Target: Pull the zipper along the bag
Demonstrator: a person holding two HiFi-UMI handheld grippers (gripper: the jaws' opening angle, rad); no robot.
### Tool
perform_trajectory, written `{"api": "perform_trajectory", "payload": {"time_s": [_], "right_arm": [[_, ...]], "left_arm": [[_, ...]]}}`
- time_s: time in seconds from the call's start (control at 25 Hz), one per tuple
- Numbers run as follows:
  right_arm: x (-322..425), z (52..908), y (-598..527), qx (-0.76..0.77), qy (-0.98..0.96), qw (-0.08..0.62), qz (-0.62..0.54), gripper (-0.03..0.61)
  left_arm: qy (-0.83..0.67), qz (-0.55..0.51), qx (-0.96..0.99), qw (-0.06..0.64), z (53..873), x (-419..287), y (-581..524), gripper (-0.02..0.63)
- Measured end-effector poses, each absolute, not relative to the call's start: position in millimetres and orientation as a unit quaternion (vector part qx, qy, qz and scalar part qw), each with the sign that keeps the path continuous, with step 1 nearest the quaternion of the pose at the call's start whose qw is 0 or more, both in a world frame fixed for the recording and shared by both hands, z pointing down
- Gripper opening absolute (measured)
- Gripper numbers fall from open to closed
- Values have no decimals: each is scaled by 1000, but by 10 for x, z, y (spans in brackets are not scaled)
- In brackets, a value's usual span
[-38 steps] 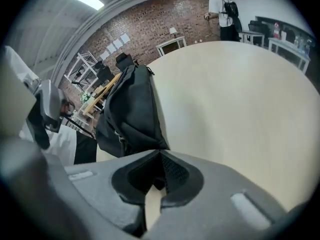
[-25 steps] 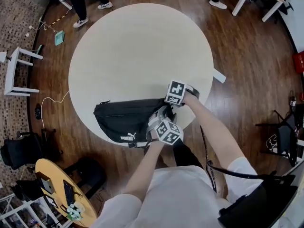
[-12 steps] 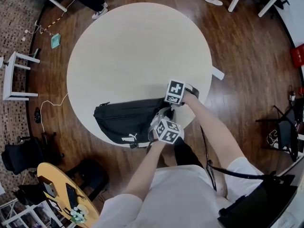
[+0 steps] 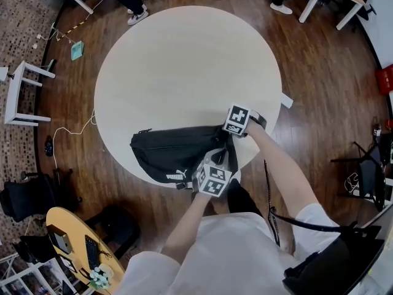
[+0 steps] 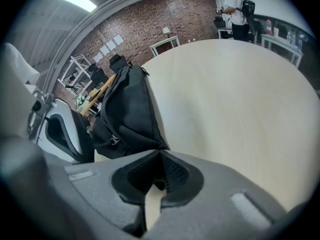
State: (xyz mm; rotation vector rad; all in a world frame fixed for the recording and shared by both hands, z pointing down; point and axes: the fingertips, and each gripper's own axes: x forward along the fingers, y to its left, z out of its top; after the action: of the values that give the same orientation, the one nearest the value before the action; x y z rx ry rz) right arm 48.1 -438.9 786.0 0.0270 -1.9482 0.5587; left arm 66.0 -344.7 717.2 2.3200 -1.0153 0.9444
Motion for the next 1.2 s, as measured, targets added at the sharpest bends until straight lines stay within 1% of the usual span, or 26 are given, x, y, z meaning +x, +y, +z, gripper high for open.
{"api": "perform_trajectory", "payload": {"time_s": [0.16, 0.44, 0.56, 0.68, 0.88, 1.2], "right_arm": [[519, 7883, -4389, 32, -808, 542, 229, -8], [537, 7924, -4384, 65, -794, 562, 222, -8], [547, 7935, -4389, 75, -786, 573, 218, -8], [575, 7946, -4394, 89, -777, 584, 217, -8], [565, 7954, -4406, 117, -763, 599, 213, -8], [641, 7953, -4411, 157, -742, 612, 224, -8]], "left_arm": [[-383, 310, 844, 215, 6885, 382, -3505, 15], [-365, 302, 857, 201, 6668, -58, -3441, 14], [-372, 295, 857, 198, 6587, -400, -3389, 14], [-386, 289, 855, 194, 6523, -860, -3372, 14], [-408, 314, 841, 166, 6487, -1713, -3364, 14], [-494, 350, 780, 160, 6730, -3338, -3694, 14]]}}
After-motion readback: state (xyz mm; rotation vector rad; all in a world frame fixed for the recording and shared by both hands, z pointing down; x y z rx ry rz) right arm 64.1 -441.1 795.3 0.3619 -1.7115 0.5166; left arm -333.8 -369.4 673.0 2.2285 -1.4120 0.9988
